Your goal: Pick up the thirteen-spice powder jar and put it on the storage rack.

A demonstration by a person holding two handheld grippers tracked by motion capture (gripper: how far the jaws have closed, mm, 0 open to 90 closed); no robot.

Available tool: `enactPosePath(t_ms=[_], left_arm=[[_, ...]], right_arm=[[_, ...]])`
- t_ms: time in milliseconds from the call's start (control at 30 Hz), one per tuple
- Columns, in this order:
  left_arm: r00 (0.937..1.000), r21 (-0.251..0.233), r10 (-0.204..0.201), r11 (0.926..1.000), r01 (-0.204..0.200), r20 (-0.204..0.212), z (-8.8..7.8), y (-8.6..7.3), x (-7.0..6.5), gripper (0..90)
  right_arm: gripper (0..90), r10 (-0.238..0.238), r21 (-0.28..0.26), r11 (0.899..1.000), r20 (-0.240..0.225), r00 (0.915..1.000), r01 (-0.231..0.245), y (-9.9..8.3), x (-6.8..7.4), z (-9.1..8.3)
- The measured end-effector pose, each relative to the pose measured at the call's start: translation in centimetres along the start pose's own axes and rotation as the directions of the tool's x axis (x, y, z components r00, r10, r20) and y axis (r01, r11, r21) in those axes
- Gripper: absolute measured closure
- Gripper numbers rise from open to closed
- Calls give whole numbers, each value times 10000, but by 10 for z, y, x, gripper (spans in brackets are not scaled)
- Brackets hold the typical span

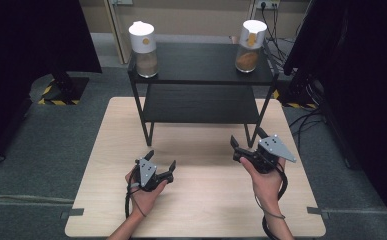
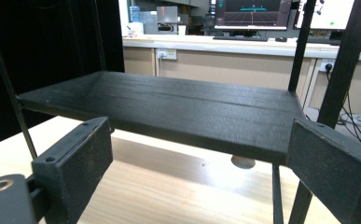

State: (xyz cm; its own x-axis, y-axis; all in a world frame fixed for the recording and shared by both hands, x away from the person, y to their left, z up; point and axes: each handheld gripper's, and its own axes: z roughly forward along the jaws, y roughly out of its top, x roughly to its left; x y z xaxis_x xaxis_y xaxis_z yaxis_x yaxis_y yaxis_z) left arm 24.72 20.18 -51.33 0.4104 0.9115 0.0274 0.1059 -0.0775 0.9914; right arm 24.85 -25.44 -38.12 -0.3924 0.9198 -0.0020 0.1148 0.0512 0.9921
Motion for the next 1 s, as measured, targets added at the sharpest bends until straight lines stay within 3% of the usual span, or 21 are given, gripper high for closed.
enactPosePath(t_ms=[1000], left_arm=[[10000, 20, 45, 10000, -45, 34, 0, 0, -1, 112]], right_arm=[[74, 169, 823, 9964, 142, 9998, -180, -38, -8, -6]])
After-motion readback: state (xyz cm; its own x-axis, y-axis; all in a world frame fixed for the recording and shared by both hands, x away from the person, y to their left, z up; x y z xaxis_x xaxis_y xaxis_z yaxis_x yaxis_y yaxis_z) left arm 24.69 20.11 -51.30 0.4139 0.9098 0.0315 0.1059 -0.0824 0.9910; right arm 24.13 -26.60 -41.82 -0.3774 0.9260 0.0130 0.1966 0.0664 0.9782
